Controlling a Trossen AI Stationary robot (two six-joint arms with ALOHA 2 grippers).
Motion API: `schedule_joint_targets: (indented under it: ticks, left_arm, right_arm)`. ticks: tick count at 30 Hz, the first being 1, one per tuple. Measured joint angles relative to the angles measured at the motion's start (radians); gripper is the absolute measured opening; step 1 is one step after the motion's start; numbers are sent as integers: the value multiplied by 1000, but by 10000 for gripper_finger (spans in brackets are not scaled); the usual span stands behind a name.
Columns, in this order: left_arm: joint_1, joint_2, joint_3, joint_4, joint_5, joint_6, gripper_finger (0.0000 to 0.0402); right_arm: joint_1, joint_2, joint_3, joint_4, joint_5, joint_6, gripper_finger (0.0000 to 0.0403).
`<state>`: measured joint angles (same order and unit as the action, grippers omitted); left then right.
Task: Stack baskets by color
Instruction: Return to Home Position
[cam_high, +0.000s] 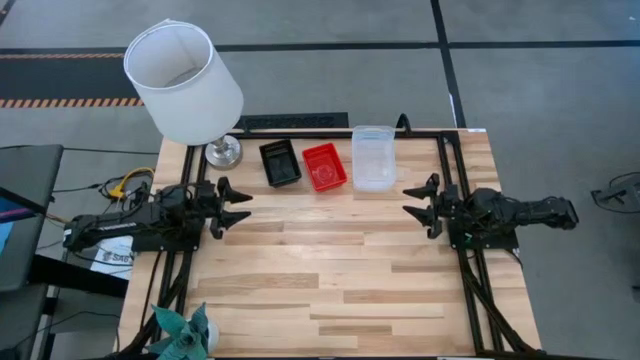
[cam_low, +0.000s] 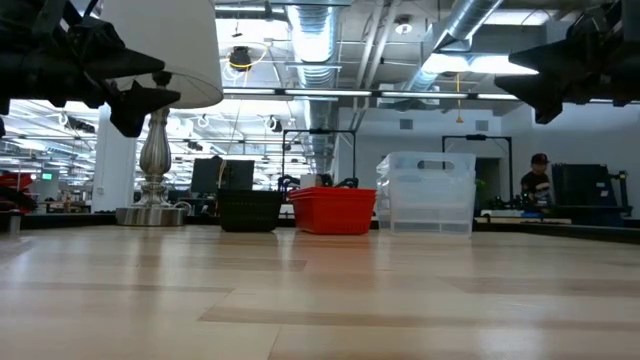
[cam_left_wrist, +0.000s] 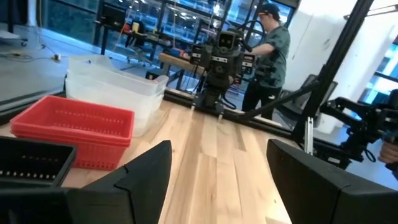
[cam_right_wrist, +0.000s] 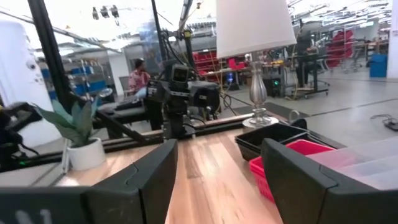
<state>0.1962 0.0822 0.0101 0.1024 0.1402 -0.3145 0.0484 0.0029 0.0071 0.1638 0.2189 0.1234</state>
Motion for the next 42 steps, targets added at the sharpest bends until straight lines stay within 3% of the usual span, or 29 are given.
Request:
schedule_joint_targets:
  ticks: [42]
  left_arm:
    - [-1, 1, -3, -50, -25, -40, 251]
  right_arm:
    - [-4, 1, -3, -66, -4, 53, 255]
